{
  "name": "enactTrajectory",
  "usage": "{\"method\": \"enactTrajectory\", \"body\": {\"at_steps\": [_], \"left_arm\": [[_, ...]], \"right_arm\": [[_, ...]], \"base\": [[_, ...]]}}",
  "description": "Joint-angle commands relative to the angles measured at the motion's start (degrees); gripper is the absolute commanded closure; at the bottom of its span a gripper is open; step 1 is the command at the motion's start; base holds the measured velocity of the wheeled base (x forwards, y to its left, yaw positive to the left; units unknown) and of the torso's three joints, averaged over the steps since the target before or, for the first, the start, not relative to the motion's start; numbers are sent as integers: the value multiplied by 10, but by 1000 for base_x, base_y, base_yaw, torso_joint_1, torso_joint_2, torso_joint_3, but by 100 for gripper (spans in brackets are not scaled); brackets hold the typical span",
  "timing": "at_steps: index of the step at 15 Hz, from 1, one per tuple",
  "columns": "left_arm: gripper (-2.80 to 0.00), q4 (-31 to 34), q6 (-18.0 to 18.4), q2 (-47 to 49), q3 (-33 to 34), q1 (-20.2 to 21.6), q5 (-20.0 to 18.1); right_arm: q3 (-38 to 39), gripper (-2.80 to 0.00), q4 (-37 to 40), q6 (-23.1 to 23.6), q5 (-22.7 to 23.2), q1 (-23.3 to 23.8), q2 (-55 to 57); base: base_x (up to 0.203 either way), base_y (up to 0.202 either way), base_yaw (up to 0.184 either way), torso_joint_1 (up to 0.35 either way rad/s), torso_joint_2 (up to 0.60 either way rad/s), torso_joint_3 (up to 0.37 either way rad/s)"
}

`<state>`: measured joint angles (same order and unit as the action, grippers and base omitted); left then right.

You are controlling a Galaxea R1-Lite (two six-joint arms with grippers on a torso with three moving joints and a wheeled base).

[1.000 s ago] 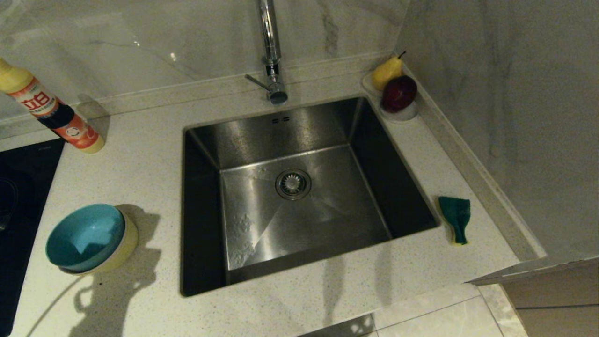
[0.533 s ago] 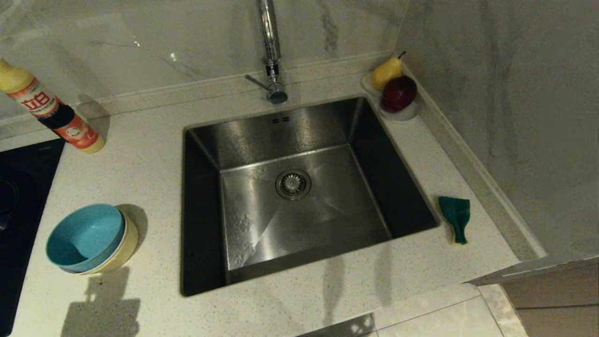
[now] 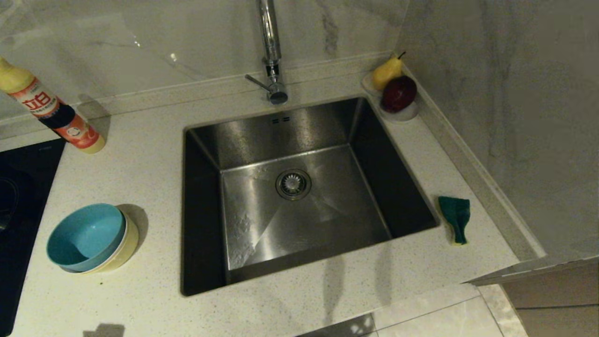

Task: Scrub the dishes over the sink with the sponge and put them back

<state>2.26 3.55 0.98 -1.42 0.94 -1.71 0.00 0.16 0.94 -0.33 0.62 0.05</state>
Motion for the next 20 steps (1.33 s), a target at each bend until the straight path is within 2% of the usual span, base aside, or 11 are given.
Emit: {"method": "enactTrajectory", "body": {"at_steps": [1, 4, 6, 11, 20], "left_arm": [[0, -12, 6, -8, 14, -1, -2], [0, -12, 5, -8, 14, 0, 2], [0, -12, 20, -8, 14, 0, 1], [0, -13, 6, -8, 15, 0, 2], [0, -14, 2, -8, 15, 0, 2]], "right_arm": [[0, 0, 0, 0, 0, 0, 1], [0, 0, -1, 0, -1, 0, 0], [0, 0, 0, 0, 0, 0, 0], [0, 0, -1, -1, 0, 0, 0], [0, 0, -2, -8, -1, -1, 1]], "base": [[0, 0, 0, 0, 0, 0], [0, 0, 0, 0, 0, 0], [0, 0, 0, 0, 0, 0], [0, 0, 0, 0, 0, 0], [0, 0, 0, 0, 0, 0]]}}
